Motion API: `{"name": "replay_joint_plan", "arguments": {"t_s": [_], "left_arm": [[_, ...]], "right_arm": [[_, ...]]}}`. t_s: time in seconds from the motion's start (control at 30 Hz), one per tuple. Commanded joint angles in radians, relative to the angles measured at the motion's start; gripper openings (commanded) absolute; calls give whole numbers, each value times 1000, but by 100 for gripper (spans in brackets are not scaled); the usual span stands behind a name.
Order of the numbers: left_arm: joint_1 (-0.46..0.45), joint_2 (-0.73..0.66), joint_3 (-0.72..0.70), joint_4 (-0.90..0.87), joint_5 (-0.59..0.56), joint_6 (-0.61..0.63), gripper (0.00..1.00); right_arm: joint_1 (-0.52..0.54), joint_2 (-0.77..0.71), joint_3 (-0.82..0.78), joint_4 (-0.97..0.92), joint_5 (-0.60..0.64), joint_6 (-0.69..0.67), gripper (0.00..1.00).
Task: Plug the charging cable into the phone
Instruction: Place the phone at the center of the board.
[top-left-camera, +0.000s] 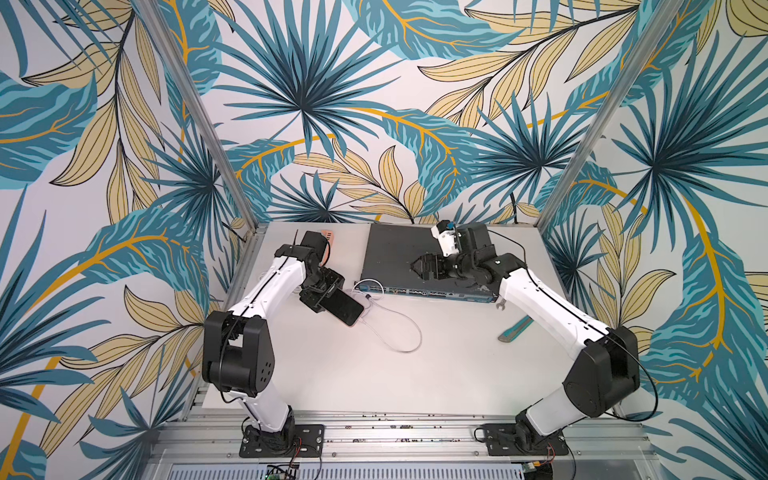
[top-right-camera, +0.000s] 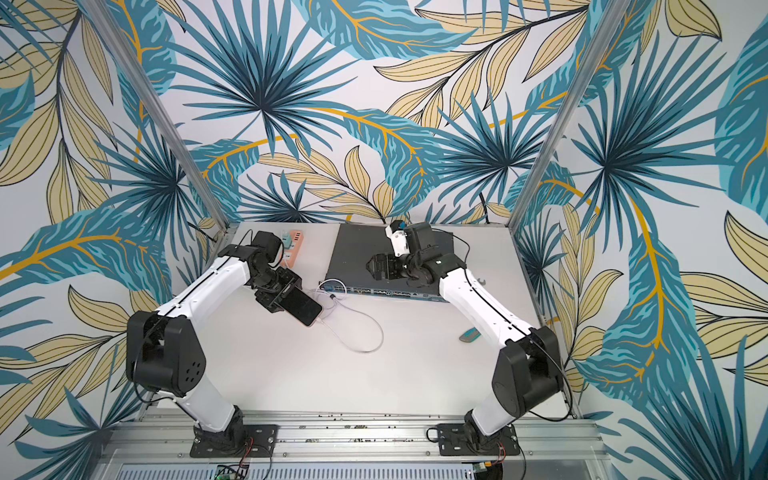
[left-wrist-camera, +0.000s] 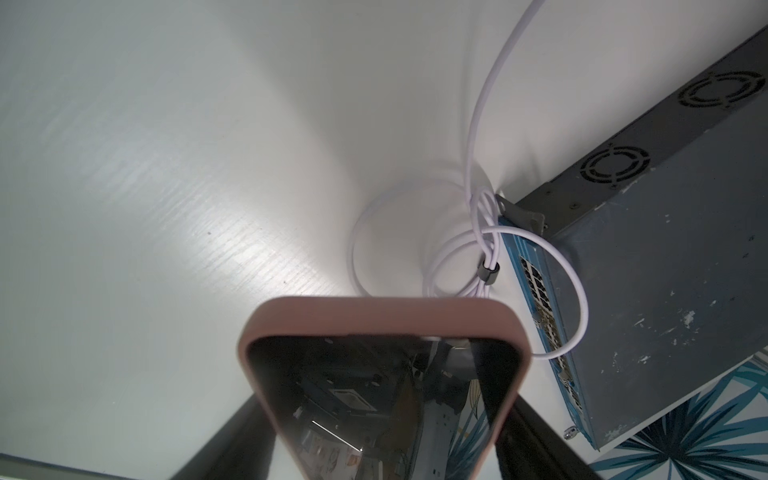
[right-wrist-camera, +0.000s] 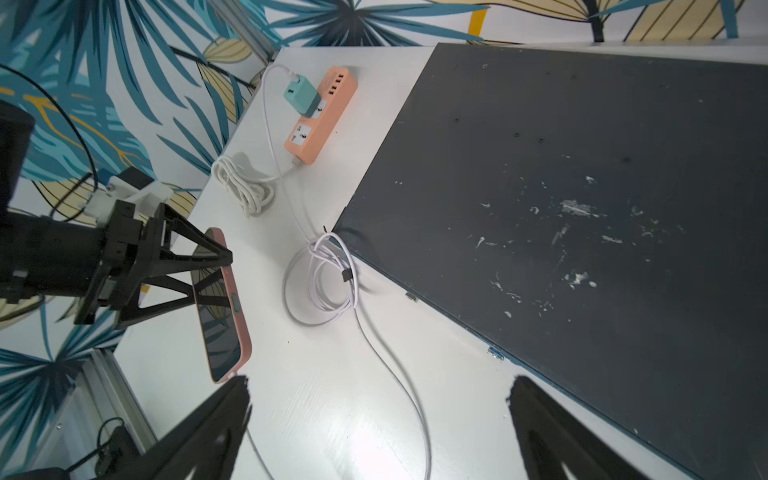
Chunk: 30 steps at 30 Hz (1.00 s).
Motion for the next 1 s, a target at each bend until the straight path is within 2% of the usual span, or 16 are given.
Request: {"name": "replay_joint_plan", "arguments": {"t_s": [0.0,0.17,0.33,0.5,0.57,0.73,0.8,0.97], "left_arm": [[-26,30,60,-84,1,60,0],[-47,41,57,-89,-16,70,0],[-78,47,67,-97,-22,89,0],[-125,110,134,-117,-45,170,0],[-139,135,163,-108,-38,209,0],[-172,181,218,-124,-118,306,0],[-180,196,219,-111,-108,333,0],[-217,205,230,-114,-102,340,0]], "right_arm": [[-33,-58,-51,63,-85,63,100],[-74,-71,-97,59,-105,43,100],[-86,-103,-200,124,-69,93,100],[-89,-145,-276,197,-68,136,100],[-91,-163,-286,193,-75,120,100],[-116,-195,-275,131,-107,59,100],[-128,-209,-288,128,-116,35,100],[-141,-236,-313,119,-119,24,100]]}}
